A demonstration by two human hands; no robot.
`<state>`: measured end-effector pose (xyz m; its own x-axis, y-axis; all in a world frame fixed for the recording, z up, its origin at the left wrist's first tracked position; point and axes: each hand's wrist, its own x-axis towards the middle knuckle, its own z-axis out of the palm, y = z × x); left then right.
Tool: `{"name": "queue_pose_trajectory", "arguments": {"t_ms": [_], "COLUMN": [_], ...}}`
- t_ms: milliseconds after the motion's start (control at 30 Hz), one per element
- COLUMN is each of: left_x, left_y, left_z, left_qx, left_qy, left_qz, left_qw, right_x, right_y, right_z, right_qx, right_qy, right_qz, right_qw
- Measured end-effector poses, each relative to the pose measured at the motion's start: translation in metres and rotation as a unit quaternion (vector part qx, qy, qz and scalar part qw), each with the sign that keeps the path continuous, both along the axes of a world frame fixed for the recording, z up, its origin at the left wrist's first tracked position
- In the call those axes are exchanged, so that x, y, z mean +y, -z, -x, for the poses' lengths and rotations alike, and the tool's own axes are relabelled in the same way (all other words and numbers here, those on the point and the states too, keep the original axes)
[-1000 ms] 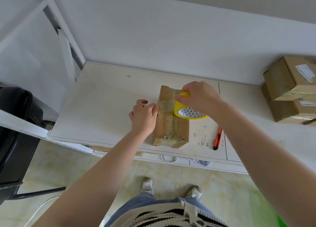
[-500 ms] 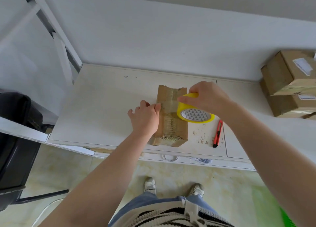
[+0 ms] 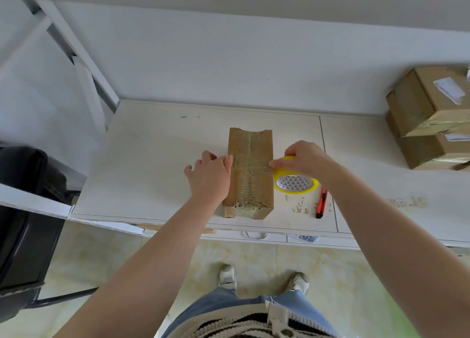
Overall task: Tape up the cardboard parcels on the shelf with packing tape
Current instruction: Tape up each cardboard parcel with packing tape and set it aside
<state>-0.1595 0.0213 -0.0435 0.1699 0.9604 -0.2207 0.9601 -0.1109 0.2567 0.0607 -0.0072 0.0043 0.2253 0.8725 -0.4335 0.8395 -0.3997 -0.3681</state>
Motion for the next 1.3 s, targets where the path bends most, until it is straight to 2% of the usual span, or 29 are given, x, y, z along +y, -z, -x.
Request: {"name": "queue_pose_trajectory", "arguments": {"t_ms": [167, 300, 400, 533, 700, 867, 967, 1167, 1233, 1300], "left_x": [0.003, 0.004, 0.004, -0.007, -0.015, -0.01, -0.006, -0.004, -0.001, 0.006], "left_y": [-0.004, 0.003, -0.002, -0.011, -0.009, -0.004, -0.004, -0.008, -0.009, -0.01], "left_z": [-0.007, -0.011, -0.013, -0.024, -0.031, -0.021, -0.015, -0.008, -0.003, 0.005], "left_qx": [-0.01, -0.077, -0.087, -0.123, -0.158, -0.112, -0.12, -0.136, -0.145, -0.143], "left_qy": [-0.025, -0.092, -0.112, -0.087, -0.082, -0.057, -0.064, -0.066, -0.069, -0.079], "left_qz": [0.126, 0.199, 0.174, 0.045, 0.006, 0.043, 0.065, 0.092, 0.109, 0.131], "left_qw": [0.992, 0.973, 0.974, 0.988, 0.984, 0.991, 0.989, 0.984, 0.981, 0.978], "right_x": [0.003, 0.0, -0.001, 0.001, 0.007, 0.005, 0.006, 0.005, 0.004, 0.001], "right_y": [0.007, 0.008, 0.007, -0.005, -0.022, -0.028, -0.035, -0.028, -0.021, -0.017], "right_z": [-0.007, -0.004, -0.003, -0.002, 0.011, 0.016, 0.017, 0.026, 0.028, 0.03], "right_qx": [0.009, 0.02, 0.033, 0.031, 0.052, 0.079, 0.07, -0.1, -0.072, 0.009], "right_qy": [-0.027, -0.01, -0.006, -0.026, -0.064, -0.075, -0.087, -0.035, -0.023, -0.025], "right_qz": [0.011, 0.005, -0.006, -0.019, -0.039, -0.043, -0.042, -0.028, -0.023, -0.03], "right_qw": [1.0, 1.0, 0.999, 0.999, 0.996, 0.993, 0.993, 0.994, 0.997, 0.999]}}
